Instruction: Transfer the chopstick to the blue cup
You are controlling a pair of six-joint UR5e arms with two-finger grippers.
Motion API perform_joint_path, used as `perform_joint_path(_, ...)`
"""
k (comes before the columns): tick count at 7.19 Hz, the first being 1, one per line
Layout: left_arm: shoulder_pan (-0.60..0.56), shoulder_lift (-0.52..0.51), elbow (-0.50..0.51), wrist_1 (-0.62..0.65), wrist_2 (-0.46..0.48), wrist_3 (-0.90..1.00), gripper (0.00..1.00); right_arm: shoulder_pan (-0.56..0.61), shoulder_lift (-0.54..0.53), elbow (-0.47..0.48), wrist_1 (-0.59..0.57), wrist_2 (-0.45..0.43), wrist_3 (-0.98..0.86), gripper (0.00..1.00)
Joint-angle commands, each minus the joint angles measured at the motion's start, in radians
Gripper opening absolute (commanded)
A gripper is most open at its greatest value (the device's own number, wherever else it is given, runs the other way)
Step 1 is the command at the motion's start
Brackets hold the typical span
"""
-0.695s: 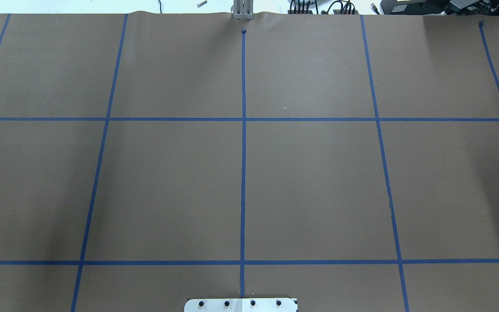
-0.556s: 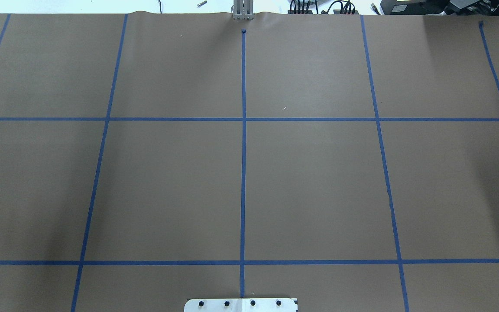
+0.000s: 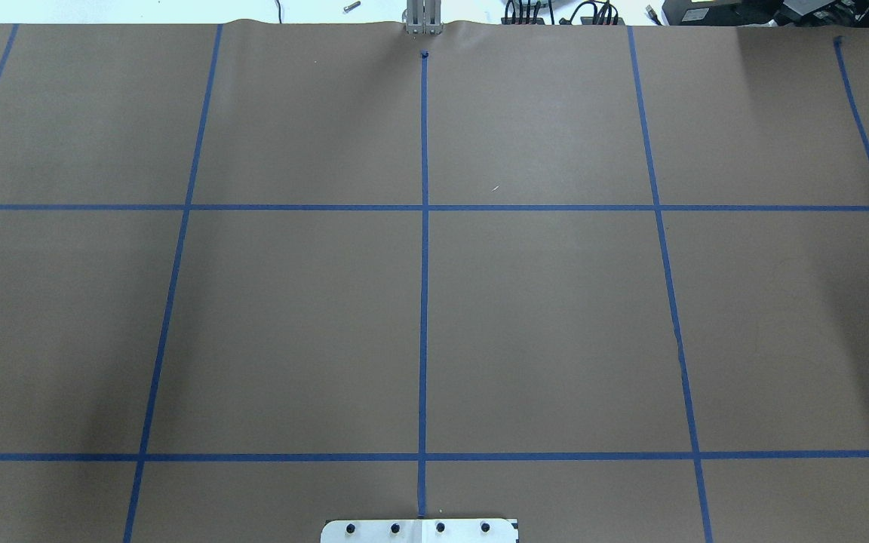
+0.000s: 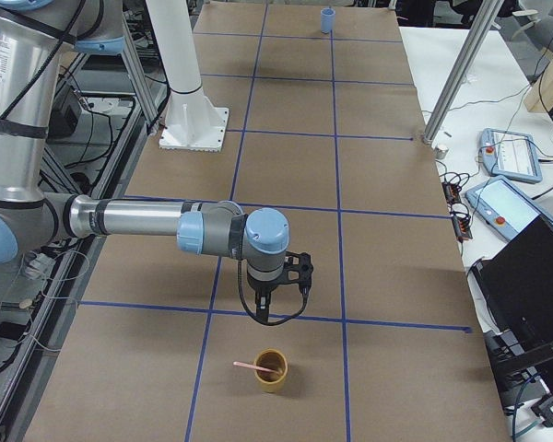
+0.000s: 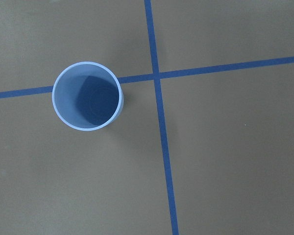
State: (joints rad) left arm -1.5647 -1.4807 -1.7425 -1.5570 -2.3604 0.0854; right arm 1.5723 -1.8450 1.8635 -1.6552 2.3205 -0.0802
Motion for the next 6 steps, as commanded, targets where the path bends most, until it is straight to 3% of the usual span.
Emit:
perform_joint_path(1, 0.0, -0.013, -0.012, 0.0, 0.004, -0.001, 0.99, 0.0, 0.001, 0.003, 0.002, -0.001, 0.0, 1.0)
perform_joint_path(3, -0.002, -0.043, -0.022, -0.078, 0.001, -0.007, 0.99, 0.006, 0.048, 0.029, 0.009, -0.001, 0.007, 1.0)
perform_joint_path(5, -0.002, -0.111, 0.077, -0.225, -0.008, -0.012, 0.99, 0.02, 0.099, 0.038, 0.009, 0.02, 0.001, 1.0)
perform_joint_path(6, -0.002, -0.113, 0.072, -0.225, -0.01, -0.009, 0.99, 0.025, 0.101, 0.063, 0.011, 0.019, -0.006, 1.0)
